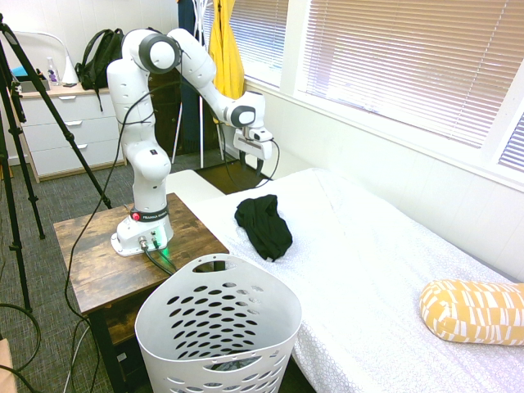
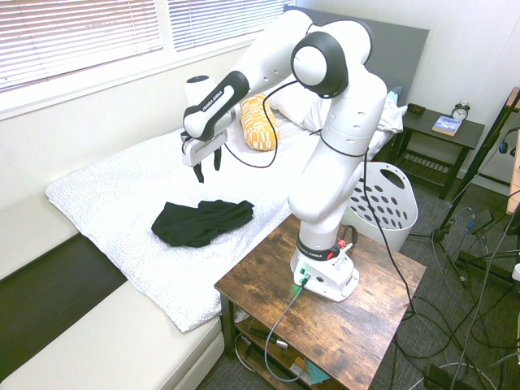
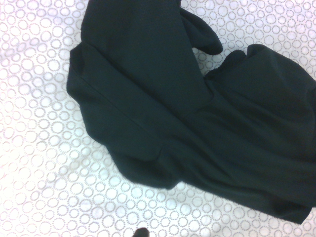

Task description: Put my clothes in the laundry bag

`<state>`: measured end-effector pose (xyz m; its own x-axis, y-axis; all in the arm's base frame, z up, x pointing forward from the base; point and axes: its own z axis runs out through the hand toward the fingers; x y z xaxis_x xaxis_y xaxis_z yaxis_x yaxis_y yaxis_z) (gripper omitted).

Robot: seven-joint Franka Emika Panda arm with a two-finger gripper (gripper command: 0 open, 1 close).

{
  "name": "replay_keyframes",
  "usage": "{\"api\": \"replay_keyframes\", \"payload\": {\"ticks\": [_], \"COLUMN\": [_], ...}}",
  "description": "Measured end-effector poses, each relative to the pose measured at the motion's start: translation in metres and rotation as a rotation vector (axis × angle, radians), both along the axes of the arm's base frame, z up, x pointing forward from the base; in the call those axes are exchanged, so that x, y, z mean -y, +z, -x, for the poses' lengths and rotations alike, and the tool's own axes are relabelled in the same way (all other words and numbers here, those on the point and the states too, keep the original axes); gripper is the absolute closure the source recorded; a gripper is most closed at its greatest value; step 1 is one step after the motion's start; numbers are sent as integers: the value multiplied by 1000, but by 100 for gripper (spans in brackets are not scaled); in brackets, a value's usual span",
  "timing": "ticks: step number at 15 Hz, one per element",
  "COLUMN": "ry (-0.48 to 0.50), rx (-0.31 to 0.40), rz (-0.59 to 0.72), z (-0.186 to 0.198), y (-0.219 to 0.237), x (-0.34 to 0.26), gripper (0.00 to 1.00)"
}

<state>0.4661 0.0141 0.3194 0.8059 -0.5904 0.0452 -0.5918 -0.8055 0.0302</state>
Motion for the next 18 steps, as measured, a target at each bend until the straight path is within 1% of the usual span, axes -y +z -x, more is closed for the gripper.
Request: {"api": "replay_keyframes", "payload": {"ticks": [1, 4, 6, 8, 12, 18], "ry": [16, 106, 164, 249, 385, 493], "rx": [-6, -9, -30, -57, -77, -107], "rz": [2, 5, 5, -10, -46, -38], "z": [-9, -38, -54, -64, -84, -101], "y": [-11, -52, -78, -105, -149, -216], "x": [1, 5, 9, 5, 0, -22], "gripper": [0, 0, 0, 0, 0, 0]}}
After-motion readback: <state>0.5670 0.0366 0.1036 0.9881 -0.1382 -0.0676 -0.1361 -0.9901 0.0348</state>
